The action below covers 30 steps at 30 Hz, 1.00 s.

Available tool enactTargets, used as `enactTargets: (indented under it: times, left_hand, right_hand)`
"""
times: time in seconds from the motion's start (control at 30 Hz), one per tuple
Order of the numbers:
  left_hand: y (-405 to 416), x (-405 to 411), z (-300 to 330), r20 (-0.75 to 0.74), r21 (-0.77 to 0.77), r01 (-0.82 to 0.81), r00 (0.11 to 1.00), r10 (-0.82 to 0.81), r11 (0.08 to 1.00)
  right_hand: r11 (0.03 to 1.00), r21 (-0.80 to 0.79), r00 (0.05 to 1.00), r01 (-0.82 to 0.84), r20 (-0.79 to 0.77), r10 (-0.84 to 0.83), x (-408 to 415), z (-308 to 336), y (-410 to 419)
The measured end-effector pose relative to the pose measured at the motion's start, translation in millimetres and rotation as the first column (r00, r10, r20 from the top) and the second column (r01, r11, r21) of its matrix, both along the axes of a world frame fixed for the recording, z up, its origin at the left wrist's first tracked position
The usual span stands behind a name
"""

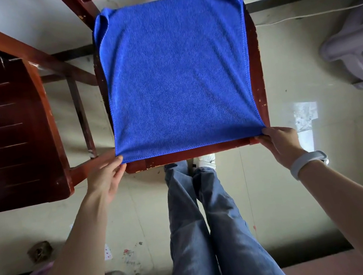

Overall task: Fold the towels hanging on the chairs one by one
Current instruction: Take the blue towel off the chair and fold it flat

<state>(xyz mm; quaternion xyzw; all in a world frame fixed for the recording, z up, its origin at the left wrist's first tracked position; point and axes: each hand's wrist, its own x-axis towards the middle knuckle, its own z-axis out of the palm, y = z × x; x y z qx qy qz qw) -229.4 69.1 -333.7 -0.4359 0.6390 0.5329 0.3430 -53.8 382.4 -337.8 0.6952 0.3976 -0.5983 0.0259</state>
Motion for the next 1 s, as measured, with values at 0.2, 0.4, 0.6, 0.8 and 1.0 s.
enactTargets:
  times: [0.2,0.4,0.6,0.8,1.0]
  left_hand:
    - [0,6,-1,0.002,0.017,-0.063,0.998,0.063,0.998]
    - [-6,6,1,-0.005,0.054,-0.088,0.996,0.088,0.995]
    - [-1,-1,27,-0.128,0.008,0.062,0.990,-0.061,0.998]
    - [20,-22,93,-0.381,-0.022,0.136,0.915,-0.135,0.990]
    - [42,-51,181,-0.579,0.104,0.146,0.813,-0.060,0.984]
  right_hand:
    - [0.998,-0.015,0.998,0.068,0.009,-0.068,0,-1,-3]
    - [0.998,-0.012,0.998,0.066,-0.015,-0.067,2,7,0]
    - [0.994,0.091,0.996,-0.061,-0.066,0.067,0,37,5]
    - [0.987,0.125,0.961,-0.104,-0.243,0.132,-22,104,16]
    - [0.954,0.231,0.890,-0.191,-0.369,0.268,-46,176,40]
